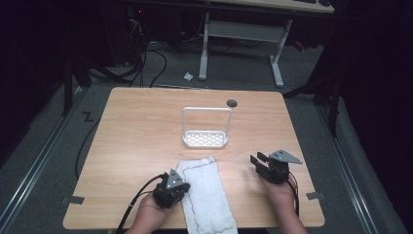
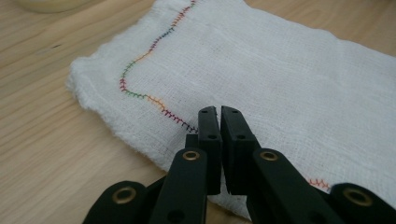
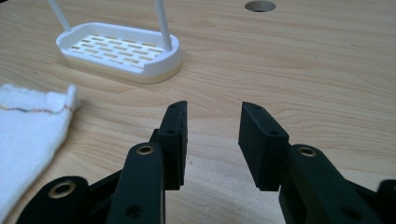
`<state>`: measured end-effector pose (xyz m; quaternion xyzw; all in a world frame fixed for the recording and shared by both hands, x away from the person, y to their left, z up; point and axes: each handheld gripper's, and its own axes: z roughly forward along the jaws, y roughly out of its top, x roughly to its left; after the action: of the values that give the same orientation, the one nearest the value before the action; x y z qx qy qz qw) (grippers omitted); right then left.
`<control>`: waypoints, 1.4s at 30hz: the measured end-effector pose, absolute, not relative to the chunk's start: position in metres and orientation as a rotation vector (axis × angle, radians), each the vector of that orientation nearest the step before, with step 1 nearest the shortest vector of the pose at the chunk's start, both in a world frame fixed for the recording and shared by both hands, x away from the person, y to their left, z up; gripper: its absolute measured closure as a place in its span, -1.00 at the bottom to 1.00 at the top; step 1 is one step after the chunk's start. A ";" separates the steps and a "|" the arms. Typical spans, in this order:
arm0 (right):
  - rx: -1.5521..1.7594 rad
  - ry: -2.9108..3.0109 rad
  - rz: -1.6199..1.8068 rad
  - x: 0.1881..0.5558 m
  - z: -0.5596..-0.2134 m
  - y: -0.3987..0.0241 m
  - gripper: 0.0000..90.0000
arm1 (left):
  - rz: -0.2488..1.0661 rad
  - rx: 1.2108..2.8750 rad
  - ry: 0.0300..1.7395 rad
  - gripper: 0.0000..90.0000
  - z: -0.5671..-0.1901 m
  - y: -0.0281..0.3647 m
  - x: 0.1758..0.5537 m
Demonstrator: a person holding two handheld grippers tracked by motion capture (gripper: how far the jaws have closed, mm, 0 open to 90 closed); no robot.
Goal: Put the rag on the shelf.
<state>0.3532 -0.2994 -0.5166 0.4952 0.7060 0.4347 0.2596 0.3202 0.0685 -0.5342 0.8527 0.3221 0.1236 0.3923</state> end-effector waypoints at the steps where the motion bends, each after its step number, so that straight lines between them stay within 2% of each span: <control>1: 1.342 1.913 1.178 0.353 -0.517 -0.299 0.39 | 0.314 2.152 0.845 0.93 -0.534 0.073 0.324; 3: 1.337 1.919 1.167 0.353 -0.517 -0.297 0.38 | 0.290 2.107 0.907 0.83 -0.534 0.082 0.336; 5: 1.336 1.919 1.167 0.352 -0.517 -0.296 0.38 | 0.299 2.075 0.936 0.55 -0.531 0.086 0.343; 10: 1.331 1.922 1.166 0.352 -0.517 -0.294 0.37 | 0.370 1.975 1.021 0.35 -0.525 0.099 0.362; 12: 1.334 1.936 1.152 0.353 -0.518 -0.290 0.36 | 0.389 1.940 1.090 0.29 -0.527 0.103 0.380; 14: 1.329 1.940 1.147 0.354 -0.518 -0.288 0.36 | 0.386 1.934 1.107 0.25 -0.529 0.103 0.386; 17: 1.319 1.951 1.150 0.354 -0.515 -0.282 0.47 | 0.329 1.910 1.138 0.20 -0.537 0.101 0.399; 20: 1.282 1.989 1.104 0.354 -0.512 -0.272 0.51 | 0.320 1.910 1.154 0.23 -0.540 0.097 0.405; 21: 1.248 2.021 1.090 0.353 -0.513 -0.263 0.47 | 0.305 1.898 1.164 0.37 -0.540 0.093 0.405; 25: 1.205 2.093 1.080 0.355 -0.516 -0.246 0.34 | 0.313 1.909 1.163 0.52 -0.540 0.085 0.403; 26: 1.188 2.140 1.094 0.356 -0.518 -0.232 0.29 | 0.291 1.899 1.171 0.63 -0.541 0.082 0.403; 29: 1.192 2.185 1.161 0.360 -0.524 -0.208 0.27 | 0.271 1.892 1.179 0.73 -0.541 0.081 0.403; 35: 1.140 2.216 1.111 0.374 -0.532 -0.165 0.27 | 0.296 1.902 1.177 0.78 -0.541 0.079 0.402; 42: 1.242 2.181 1.060 0.396 -0.537 -0.162 0.33 | 0.277 1.890 1.190 0.78 -0.541 0.081 0.402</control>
<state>0.3959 -0.1625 -0.5371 0.4461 0.7832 0.3805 0.2070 0.4022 0.0810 -0.5412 0.7577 0.4771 0.1110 0.4311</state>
